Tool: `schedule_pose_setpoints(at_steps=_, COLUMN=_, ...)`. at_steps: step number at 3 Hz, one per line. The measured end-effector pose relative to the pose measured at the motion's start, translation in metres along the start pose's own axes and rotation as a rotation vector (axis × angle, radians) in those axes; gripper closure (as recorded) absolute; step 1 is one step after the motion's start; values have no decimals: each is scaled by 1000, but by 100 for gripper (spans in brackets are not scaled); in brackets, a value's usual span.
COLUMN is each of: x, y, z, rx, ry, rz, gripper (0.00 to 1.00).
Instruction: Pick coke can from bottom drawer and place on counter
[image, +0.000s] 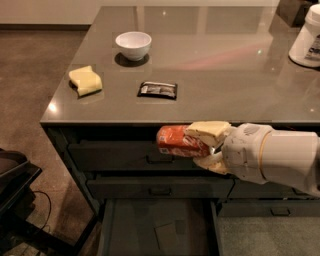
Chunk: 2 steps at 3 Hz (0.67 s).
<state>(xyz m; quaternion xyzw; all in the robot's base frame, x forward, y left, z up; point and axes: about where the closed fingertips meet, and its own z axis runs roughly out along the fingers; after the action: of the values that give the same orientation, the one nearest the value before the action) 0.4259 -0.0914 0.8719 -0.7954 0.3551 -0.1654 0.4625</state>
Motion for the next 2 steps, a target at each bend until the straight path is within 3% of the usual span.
schedule_pose_setpoints(at_steps=2, x=10, y=-12, z=3, rx=-7, ry=-34, rz=-26, gripper=100)
